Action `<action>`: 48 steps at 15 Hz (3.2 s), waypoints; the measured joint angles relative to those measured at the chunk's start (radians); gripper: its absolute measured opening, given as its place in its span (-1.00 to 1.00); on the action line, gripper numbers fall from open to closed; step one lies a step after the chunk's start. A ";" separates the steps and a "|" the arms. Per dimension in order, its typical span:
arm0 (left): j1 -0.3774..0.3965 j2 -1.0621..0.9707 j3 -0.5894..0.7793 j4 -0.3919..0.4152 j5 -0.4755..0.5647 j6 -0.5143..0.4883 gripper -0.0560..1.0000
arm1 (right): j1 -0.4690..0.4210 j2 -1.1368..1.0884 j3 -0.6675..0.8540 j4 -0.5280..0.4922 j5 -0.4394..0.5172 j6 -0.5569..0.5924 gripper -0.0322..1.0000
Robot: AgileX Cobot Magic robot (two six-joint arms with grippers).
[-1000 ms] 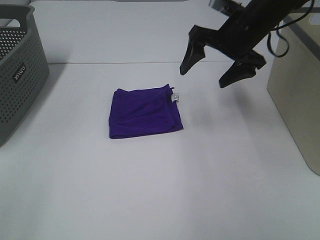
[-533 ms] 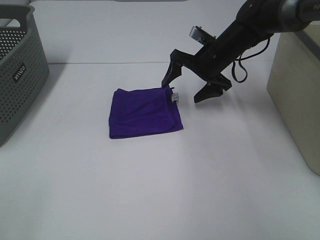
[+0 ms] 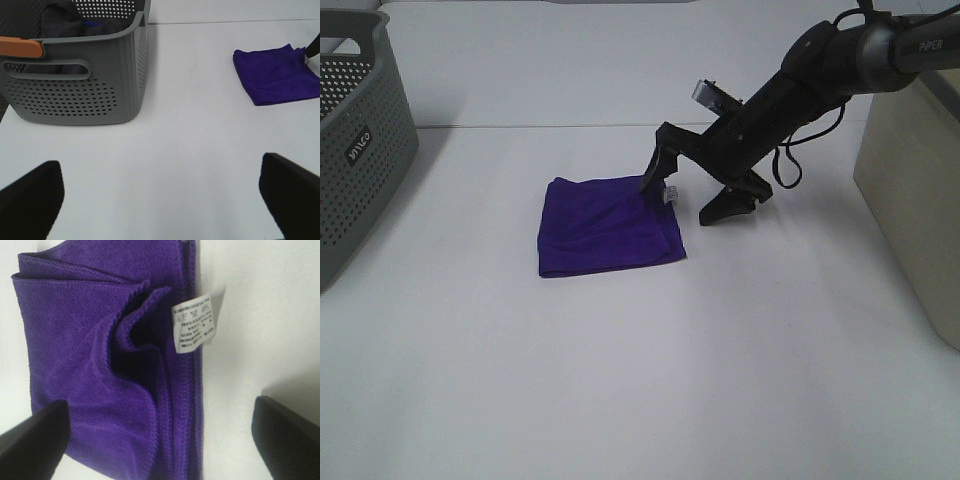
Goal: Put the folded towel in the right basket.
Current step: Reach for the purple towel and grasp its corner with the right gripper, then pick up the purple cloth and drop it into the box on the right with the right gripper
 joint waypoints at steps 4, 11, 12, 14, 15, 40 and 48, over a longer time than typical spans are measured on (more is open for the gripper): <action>0.000 0.000 0.000 0.000 0.000 0.000 0.98 | 0.050 0.014 -0.010 0.009 -0.056 -0.001 0.91; 0.000 0.000 0.000 0.000 0.000 0.000 0.98 | 0.220 0.075 -0.029 0.043 -0.185 0.016 -0.03; 0.000 0.000 0.000 0.000 0.000 0.000 0.98 | 0.229 0.083 -0.027 0.043 -0.187 0.025 -0.47; 0.000 0.000 0.000 0.000 0.000 0.000 0.98 | 0.230 0.084 -0.027 0.039 -0.186 0.027 -0.86; 0.000 0.000 0.000 0.000 0.000 0.000 0.98 | 0.230 0.084 -0.027 0.037 -0.186 0.027 -0.86; 0.000 0.000 0.000 0.000 0.000 0.000 0.98 | -0.371 -0.463 -0.626 -0.689 0.371 0.296 -0.86; 0.000 0.000 0.000 0.000 0.000 0.000 0.98 | -0.438 -0.463 -0.273 -0.745 0.374 0.290 0.16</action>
